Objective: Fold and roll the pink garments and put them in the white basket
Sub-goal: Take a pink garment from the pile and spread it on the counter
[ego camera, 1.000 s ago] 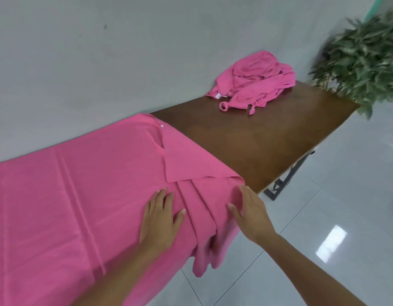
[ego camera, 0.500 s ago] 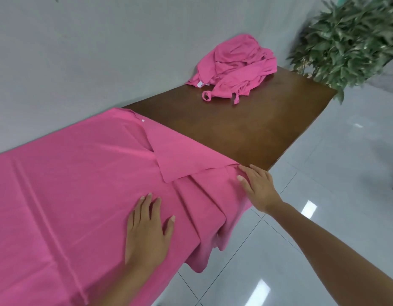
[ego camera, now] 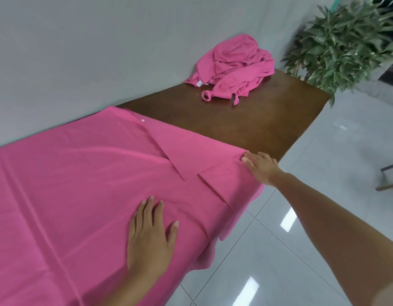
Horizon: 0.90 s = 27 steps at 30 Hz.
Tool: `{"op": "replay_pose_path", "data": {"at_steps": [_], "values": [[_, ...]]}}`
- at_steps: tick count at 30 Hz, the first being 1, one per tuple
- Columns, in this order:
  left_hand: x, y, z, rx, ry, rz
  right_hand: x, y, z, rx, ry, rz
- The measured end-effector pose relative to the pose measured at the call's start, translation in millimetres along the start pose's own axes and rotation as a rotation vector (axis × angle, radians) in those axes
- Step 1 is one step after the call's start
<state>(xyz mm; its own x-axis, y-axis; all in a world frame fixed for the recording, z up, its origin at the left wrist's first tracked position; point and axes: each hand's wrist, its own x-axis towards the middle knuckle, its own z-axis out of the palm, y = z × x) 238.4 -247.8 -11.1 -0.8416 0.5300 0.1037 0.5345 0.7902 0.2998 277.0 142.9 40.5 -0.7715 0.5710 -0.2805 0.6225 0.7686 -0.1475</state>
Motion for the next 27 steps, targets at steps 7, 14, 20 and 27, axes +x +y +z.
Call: {"op": "replay_pose_path", "data": {"at_steps": [7,14,20,27], "values": [[4.4,7.8,5.5,-0.027,0.048,-0.056,29.1,-1.8,-21.3,-0.023,-0.073,0.052],[12.9,32.7,9.7,-0.063,0.123,-0.258,72.4,21.2,-18.9,-0.019,-0.044,-0.082],[14.5,42.8,19.8,0.049,0.127,-0.274,80.1,46.0,-17.8,0.152,0.096,-0.255],[14.4,50.3,18.2,0.063,0.167,-0.290,19.6,99.3,17.5,0.254,0.225,-0.528]]}}
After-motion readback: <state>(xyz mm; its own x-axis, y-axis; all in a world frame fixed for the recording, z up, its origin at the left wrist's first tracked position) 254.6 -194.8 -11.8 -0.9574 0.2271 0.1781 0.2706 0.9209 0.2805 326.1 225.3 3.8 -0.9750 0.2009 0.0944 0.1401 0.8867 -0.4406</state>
